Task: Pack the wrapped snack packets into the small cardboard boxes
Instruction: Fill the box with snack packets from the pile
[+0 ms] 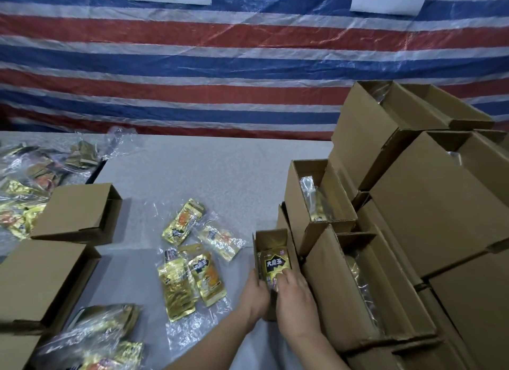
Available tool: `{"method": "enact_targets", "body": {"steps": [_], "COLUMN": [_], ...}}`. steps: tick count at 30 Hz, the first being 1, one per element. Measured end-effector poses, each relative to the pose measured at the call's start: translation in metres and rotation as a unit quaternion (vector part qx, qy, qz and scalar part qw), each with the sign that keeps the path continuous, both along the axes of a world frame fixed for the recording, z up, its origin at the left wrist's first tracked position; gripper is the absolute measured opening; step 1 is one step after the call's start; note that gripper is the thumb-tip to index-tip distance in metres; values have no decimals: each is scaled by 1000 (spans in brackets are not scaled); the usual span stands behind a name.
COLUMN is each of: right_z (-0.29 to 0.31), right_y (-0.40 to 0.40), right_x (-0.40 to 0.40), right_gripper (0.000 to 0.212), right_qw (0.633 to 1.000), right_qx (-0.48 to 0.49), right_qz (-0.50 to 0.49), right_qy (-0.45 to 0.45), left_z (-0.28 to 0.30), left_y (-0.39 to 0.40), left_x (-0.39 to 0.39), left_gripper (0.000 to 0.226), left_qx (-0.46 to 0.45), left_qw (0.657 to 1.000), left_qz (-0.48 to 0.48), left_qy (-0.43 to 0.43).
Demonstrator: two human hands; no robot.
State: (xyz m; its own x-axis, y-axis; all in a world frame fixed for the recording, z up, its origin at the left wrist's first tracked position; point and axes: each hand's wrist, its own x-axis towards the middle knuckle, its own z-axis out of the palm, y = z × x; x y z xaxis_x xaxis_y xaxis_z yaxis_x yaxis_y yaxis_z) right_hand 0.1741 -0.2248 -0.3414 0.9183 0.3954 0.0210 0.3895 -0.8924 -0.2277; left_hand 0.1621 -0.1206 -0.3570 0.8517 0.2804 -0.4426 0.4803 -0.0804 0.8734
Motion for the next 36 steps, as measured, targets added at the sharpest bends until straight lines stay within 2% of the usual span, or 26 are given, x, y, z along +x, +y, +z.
{"method": "enact_targets", "body": {"steps": [2, 5, 11, 15, 19, 22, 25, 28, 32, 36], "right_z": [-6, -5, 3, 5, 8, 9, 17, 18, 12, 8], "right_y": [1, 2, 5, 8, 16, 29, 55, 80, 99, 104], "right_x": [7, 22, 28, 21, 15, 11, 5, -5, -17, -20], "right_gripper": [34, 42, 38, 36, 30, 20, 14, 16, 11, 10], "right_qw": [999, 999, 997, 997, 999, 999, 997, 990, 984, 986], "right_qx": [-17, -37, -46, -38, 7, 37, 69, 123, 141, 119], "right_qz": [-2, -17, -30, -43, -47, -17, 26, 76, 110, 103], "right_qy": [34, 33, 48, 55, 26, 16, 12, 1, 26, 51], "left_z": [0, 2, 4, 12, -2, -21, -33, -38, -26, -3], "left_y": [4, 9, 12, 21, 63, 113, 162, 199, 233, 281], "left_x": [16, 33, 38, 28, 9, -14, -41, -71, -111, -140], "left_gripper": [30, 29, 33, 23, 25, 21, 21, 39, 42, 38], "left_qx": [-19, -30, -3, -19, 110, 209, 305, 341, 399, 510], "left_qw": [1000, 999, 999, 998, 991, 977, 947, 926, 904, 849], "left_qz": [8, 14, -27, -62, -70, -9, 67, 119, 106, 105], "left_qy": [18, 13, 17, 20, 17, 40, 80, 108, 113, 87]}}
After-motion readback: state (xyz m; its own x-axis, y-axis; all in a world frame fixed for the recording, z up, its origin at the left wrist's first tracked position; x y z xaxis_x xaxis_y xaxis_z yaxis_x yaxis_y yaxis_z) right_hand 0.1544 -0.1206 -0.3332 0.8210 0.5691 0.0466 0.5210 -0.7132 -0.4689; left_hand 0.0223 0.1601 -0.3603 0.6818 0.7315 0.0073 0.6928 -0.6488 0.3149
